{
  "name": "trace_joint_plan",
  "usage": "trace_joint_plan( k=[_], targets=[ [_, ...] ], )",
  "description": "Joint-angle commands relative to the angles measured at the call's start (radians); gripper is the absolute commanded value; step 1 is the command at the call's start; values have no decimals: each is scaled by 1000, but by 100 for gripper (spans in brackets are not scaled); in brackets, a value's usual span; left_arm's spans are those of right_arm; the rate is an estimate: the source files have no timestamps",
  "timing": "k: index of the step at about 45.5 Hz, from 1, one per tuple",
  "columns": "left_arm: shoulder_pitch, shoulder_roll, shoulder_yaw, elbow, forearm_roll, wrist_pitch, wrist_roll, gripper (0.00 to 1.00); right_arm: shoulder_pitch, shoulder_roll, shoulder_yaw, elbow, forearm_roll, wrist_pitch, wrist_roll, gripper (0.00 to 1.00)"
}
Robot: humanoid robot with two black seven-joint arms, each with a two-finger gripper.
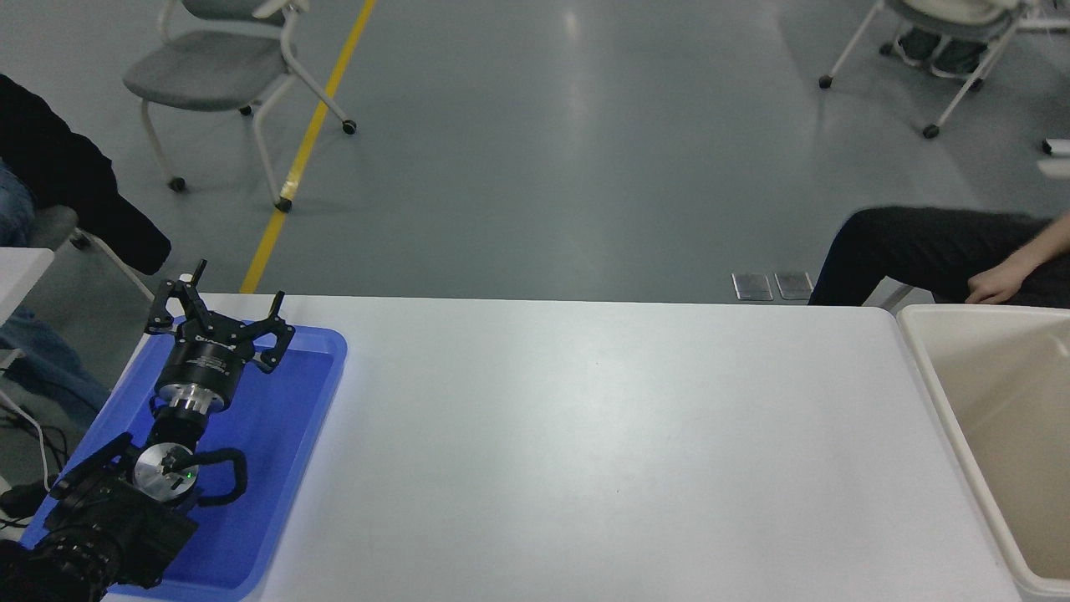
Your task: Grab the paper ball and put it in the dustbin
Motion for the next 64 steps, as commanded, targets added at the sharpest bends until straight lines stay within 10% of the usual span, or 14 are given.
trace_joint_plan(
  k=[1,26,46,47,50,54,64],
  targets=[
    [-1,0,0,0,0,0,0,100,-508,73,404,-395,9,-93,1,0],
    [-1,-2,0,0,0,0,0,100,-865,386,601,-699,394,-311,-16,0],
    [-1,-2,0,3,0,0,0,100,-893,455,612,-719,454,-314,-9,0],
    [-1,-2,0,3,0,0,0,100,-895,455,612,-724,459,-314,-7,7],
    [-1,-2,0,0,0,0,0,100,-893,455,612,-725,469,-314,-5,73],
    [-1,-2,0,0,0,0,0,100,-893,453,618,-725,485,-311,-4,100],
    [-1,-2,0,0,0,0,0,100,-867,466,618,-721,488,-306,7,100]
  ],
)
